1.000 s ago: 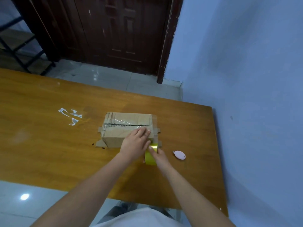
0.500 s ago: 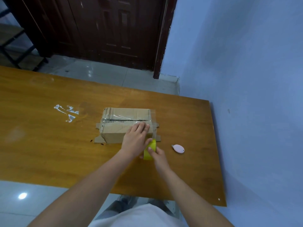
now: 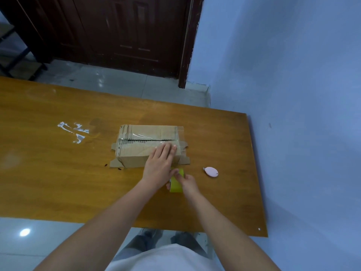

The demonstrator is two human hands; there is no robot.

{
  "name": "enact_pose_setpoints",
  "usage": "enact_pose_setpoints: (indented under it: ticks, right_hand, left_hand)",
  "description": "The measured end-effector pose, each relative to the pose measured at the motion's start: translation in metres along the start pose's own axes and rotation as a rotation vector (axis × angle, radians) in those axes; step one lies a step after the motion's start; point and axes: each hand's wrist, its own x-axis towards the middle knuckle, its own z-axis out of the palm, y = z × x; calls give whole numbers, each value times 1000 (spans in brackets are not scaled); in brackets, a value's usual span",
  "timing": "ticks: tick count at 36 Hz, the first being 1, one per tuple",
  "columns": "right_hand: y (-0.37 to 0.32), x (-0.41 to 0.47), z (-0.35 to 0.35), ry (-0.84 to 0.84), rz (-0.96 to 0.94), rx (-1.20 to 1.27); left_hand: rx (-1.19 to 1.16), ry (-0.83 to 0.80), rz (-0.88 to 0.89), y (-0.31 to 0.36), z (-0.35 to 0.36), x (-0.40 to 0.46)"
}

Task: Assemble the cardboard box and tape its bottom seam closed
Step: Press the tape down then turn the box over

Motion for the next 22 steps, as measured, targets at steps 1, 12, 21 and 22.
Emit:
enact_pose_setpoints:
  ticks: [1, 12, 21, 22]
  right_hand:
    - [-2, 1, 0, -4, 2, -8]
    - [0, 14, -14, 4, 29, -163]
    - [-9, 31, -57, 475, -148, -312]
    - [-10, 34, -68, 531, -148, -480]
  left_hand:
    - [0, -3, -10, 0, 0, 1]
    - [-76, -37, -144, 5, 4, -1]
    - [-65, -20, -179, 8, 2, -2]
    - [-62, -16, -180, 9, 2, -2]
